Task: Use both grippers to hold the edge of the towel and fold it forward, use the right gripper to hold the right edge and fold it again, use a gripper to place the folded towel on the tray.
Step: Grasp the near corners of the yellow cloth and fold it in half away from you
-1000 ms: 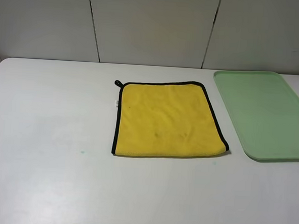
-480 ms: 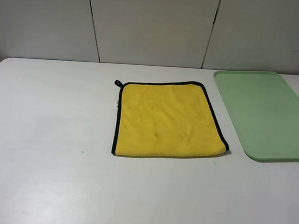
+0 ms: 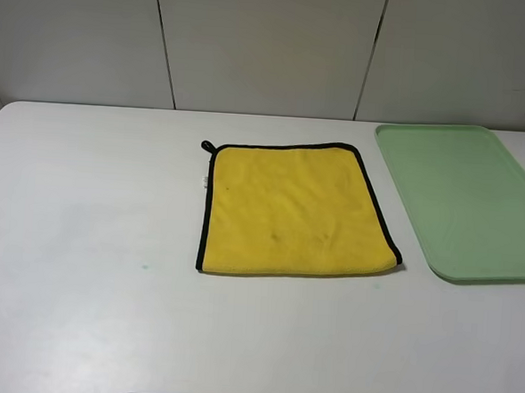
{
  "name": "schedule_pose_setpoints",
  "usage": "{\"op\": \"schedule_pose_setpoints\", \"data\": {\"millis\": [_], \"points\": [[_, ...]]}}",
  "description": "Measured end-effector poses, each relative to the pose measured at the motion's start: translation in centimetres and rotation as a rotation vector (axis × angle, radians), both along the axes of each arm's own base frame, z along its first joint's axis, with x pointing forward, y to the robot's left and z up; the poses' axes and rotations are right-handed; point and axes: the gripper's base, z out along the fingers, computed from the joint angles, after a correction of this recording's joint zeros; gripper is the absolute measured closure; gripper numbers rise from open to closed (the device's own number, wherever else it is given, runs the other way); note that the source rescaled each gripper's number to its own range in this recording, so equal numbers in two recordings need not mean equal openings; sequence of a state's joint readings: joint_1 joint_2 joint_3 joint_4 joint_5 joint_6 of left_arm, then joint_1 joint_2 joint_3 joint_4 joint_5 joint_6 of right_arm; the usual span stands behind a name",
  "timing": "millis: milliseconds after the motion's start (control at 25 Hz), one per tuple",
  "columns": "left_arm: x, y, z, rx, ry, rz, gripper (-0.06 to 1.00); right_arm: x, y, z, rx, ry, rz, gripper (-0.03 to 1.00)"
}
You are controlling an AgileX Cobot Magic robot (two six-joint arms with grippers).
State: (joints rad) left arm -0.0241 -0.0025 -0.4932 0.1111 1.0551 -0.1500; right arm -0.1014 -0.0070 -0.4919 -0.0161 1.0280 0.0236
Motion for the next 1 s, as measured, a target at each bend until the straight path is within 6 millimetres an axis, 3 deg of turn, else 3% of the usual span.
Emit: {"op": "schedule_pose_setpoints", "data": {"millis": [720, 1000], "points": [[0.0, 0.0, 0.0, 0.0, 0.0, 0.0, -0.06, 0.0, 0.1, 0.0, 0.007, 0.0, 0.005, -0.03], [-0.2, 0.0, 1.3, -0.001, -0.025, 0.0, -0.05, 2.2, 0.0, 0.1, 0.038, 0.134, 0.014, -0.03]]}}
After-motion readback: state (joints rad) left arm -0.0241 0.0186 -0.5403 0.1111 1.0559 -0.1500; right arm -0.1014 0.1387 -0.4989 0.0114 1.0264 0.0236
